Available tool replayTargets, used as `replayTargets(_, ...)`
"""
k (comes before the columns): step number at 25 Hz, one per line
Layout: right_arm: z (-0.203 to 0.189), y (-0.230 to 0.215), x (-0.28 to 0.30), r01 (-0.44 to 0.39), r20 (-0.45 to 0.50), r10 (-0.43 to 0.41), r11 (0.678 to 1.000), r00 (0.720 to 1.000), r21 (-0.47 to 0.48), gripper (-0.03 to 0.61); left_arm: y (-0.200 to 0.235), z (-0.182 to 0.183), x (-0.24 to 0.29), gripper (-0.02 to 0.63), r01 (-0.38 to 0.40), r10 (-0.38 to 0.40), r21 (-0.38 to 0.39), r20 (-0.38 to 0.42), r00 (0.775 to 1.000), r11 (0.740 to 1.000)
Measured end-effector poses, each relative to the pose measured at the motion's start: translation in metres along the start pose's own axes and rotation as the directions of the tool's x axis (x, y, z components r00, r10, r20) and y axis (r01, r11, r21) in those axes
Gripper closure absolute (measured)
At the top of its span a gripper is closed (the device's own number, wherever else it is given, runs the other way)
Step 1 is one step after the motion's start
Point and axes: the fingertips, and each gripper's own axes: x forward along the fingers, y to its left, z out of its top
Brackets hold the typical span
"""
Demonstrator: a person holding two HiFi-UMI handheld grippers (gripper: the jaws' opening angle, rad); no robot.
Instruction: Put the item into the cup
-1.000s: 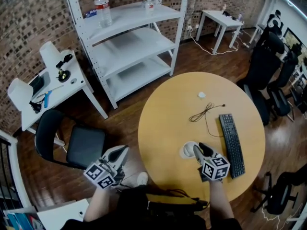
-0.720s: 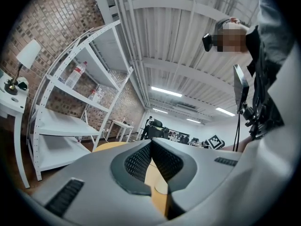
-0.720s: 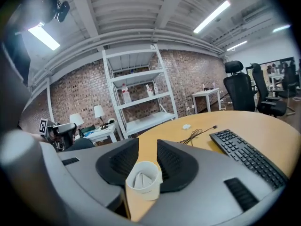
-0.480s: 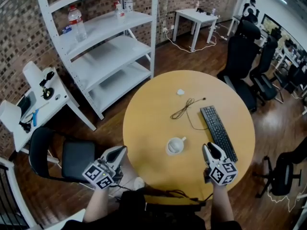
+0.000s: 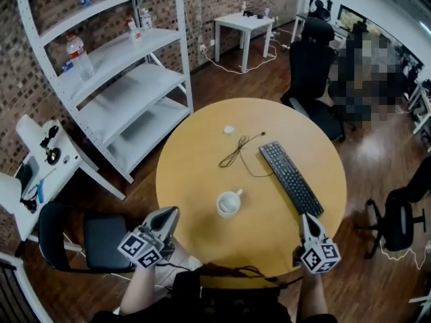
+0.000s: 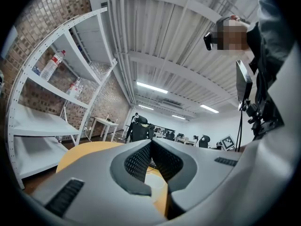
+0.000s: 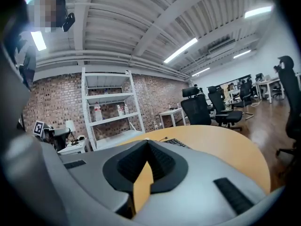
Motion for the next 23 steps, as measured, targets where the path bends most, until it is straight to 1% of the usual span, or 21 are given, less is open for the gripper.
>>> replayTargets(3, 0.0, -0.007, -0.007, 0.013, 0.015, -0.013, 1.0, 1.0, -0.001, 0.569, -0.004, -0.004, 0.003, 0.618, 0.008, -0.008, -0.005, -0.009, 1.0, 1.0)
replayTargets(9, 0.003, -0.003, -0.009, -0.002, 0.015, 0.002, 1.0, 1.0, -0.015, 0.569, -0.012, -0.012, 0.007, 0.618, 0.02, -0.02, -0.015, -0.026, 0.999, 1.0)
replayTargets(14, -0.004, -0.001, -0.007, 0.002, 0.003, -0.002, 1.0, 1.0, 0.003, 0.569, -0.012, -0.012, 0.006, 0.618, 0.014, -0.014, -0.018, -0.023, 1.0, 1.0)
replayTargets(23, -0.011, 0.0, 0.004, 0.0, -0.01, -0.001, 1.0, 1.0, -0.023, 0.569, -0.005, -0.012, 0.001, 0.618, -0.008, 0.007, -0.018, -0.027, 1.0, 1.0)
